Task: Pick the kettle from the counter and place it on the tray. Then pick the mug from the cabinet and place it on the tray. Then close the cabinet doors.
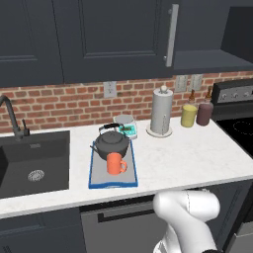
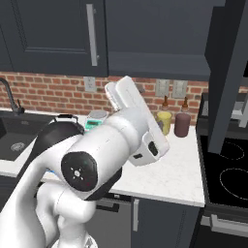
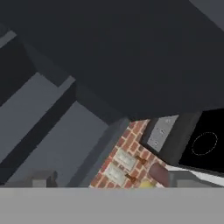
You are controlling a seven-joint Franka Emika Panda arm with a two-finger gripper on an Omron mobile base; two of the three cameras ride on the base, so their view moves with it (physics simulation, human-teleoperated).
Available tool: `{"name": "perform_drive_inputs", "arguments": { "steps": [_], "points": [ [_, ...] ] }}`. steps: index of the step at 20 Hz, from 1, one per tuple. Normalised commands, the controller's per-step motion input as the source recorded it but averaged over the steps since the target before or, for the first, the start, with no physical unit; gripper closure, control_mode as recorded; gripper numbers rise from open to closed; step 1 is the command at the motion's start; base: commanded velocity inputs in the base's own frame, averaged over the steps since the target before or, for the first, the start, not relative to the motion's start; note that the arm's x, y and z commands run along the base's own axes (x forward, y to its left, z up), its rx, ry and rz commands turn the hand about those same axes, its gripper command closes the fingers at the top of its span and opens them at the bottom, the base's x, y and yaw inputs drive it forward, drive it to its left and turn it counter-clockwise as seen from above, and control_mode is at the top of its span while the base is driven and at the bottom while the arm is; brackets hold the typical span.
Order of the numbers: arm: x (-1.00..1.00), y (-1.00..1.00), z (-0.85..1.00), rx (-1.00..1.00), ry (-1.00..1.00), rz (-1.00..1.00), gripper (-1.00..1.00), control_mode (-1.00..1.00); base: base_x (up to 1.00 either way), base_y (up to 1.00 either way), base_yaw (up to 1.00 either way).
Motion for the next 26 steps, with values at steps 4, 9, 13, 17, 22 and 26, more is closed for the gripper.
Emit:
{"name": "perform_drive_inputs", "arguments": {
  "steps": [4, 9, 13, 17, 22, 26],
  "points": [
    [-0.39, -0.02, -0.10, 0.41, -0.33, -0.35, -1.00, -1.00, 0.00, 0.00, 0.00],
    [-0.49, -0.29, 0.01, 0.27, -0.09, -0.39, -1.00, -1.00, 0.00, 0.00, 0.00],
    [-0.44, -0.51, 0.03, 0.25, -0.15, -0.28, -1.00, -1.00, 0.00, 0.00, 0.00],
    [-0.41, -0.61, 0.00, 0.20, -0.32, -0.19, -1.00, -1.00, 0.00, 0.00, 0.00],
    [-0.35, -0.54, 0.03, 0.05, -0.26, -0.16, -1.00, -1.00, 0.00, 0.00, 0.00],
    [-0.42, -0.57, 0.04, 0.00, -0.14, -0.11, -1.00, -1.00, 0.00, 0.00, 0.00]
  ]
}}
